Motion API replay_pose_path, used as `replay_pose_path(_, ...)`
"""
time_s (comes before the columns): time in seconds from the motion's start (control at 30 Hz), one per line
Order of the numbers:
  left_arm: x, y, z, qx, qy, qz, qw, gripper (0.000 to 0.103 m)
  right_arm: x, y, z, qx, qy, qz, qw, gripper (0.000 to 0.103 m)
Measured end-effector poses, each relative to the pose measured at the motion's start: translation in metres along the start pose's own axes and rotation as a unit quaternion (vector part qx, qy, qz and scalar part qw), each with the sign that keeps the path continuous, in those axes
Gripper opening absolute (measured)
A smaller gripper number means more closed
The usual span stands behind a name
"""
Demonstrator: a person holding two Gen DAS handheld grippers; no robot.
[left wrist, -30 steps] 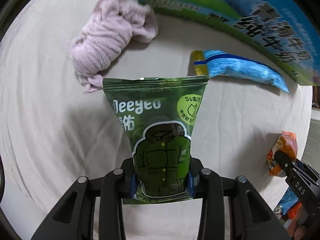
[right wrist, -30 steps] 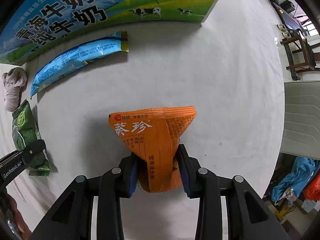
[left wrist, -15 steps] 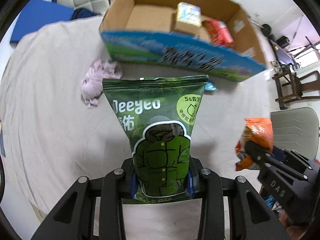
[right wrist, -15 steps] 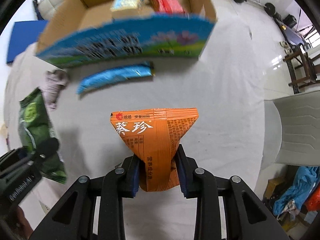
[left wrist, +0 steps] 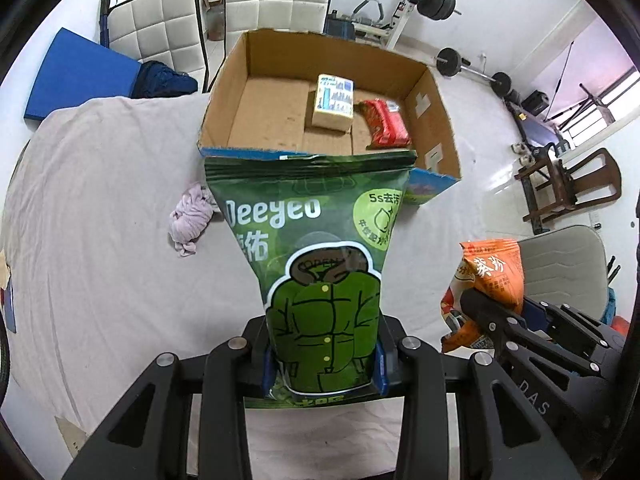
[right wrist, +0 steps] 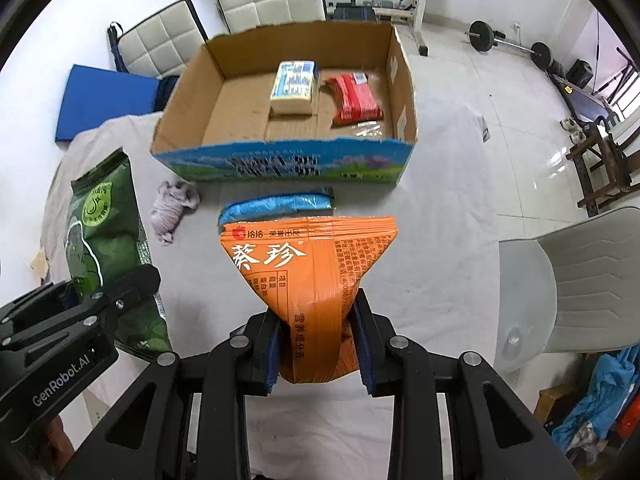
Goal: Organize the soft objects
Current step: 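Carry both bags into the box and open both tools to release them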
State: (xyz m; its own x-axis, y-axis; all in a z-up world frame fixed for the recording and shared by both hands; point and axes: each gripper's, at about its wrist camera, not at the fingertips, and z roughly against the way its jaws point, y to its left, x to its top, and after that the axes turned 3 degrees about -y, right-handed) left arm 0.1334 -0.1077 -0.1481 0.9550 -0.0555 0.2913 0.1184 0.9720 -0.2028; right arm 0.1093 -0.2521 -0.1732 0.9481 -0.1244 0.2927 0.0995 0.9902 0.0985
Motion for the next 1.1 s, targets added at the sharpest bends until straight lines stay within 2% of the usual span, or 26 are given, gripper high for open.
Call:
replay_pose_path(0.2,0.029,0.005,0.008,-0.030,0.000,0.015,0.9994,0.033,0.021,0.000,0.010,0.018,-0.011,-0.009,1.000,0.033)
replay_pose_path(0.33,0.069,0.016,0.002,-0.043,-0.005,0.029,0.9987,0.033,0.051,-0.003,0.010,0.021,-0.021,-0.018,0.999,0.033)
replay_pose_path(0.47,0.109,0.029,-0.011,-0.037,-0.001,0.040,0.9985,0.033,0.091,-0.006,-0.004,0.018,-0.024,-0.029,0.999,0.033)
replay_pose_path(0.6,0.145,0.045,-0.035,-0.038,0.017,0.054,0.9977,0.033,0.129,-0.009,-0.028,0.012,-0.010,-0.036,0.999,0.033)
replay_pose_path(0.73,0.175,0.062,-0.065,-0.040,0.037,0.079,0.9954,0.033,0.163,-0.022,-0.064,0.000,0.008,-0.070,0.997,0.033)
replay_pose_path(0.9,0.210,0.076,-0.112,-0.027,0.070,0.076,0.9943,0.033,0.187,-0.036,-0.108,0.006,0.029,-0.132,0.991,0.033)
replay_pose_path(1.1,0.249,0.081,-0.166,0.000,0.100,0.057,0.9934,0.033,0.200,-0.045,-0.159,-0.020,0.053,-0.159,0.986,0.033)
